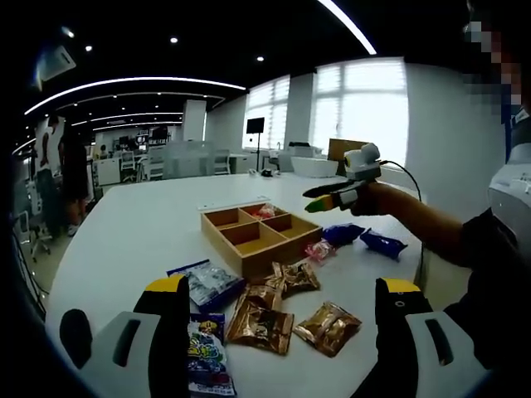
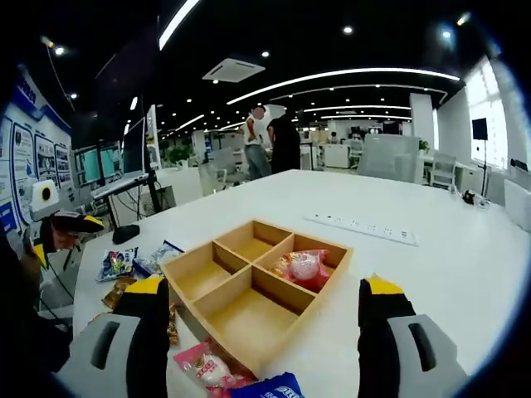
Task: Pick up the scattered marshmallows, QQ candies, Oreo cookies, and mixed nuts on the table and sort them into separate containers
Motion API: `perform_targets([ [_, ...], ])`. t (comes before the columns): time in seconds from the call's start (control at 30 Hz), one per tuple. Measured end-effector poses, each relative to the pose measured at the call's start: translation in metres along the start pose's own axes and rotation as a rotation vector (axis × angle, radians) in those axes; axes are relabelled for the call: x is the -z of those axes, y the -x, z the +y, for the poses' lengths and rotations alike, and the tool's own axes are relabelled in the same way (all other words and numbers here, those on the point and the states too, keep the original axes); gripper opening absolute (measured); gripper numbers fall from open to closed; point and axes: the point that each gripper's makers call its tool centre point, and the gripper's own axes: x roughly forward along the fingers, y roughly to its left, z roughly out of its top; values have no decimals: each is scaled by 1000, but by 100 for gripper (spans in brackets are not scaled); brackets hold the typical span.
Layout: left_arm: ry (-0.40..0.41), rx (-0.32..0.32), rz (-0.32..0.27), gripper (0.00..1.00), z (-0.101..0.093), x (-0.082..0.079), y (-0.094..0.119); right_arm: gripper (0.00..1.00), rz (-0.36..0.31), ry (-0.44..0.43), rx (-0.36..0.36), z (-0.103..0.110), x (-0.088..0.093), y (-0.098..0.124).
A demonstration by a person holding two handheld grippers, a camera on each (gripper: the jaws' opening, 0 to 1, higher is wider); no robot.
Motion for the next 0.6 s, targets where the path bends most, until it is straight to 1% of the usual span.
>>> perform_targets([
  [0.13, -2, -2, -3, 96, 1, -2, 1, 90, -2, 8, 5, 4, 2, 11],
  [0.2, -4, -2, -4, 96, 1, -2, 1, 90, -7, 7, 0, 8, 3, 21],
  [0.27, -6, -3, -5, 96, 0, -4, 2, 90, -26, 12, 17, 8, 1, 30],
  [0.47, -14, -4, -5, 96, 0, -6, 4, 90, -44, 40, 51, 11, 1, 54],
  [0.53, -20, -7, -4, 96, 0, -6, 4, 90, -73, 25, 51, 15, 0, 61],
  [0.6, -19, -5, -6, 96, -1, -7, 4, 90, -93, -12, 47, 19, 3, 67],
])
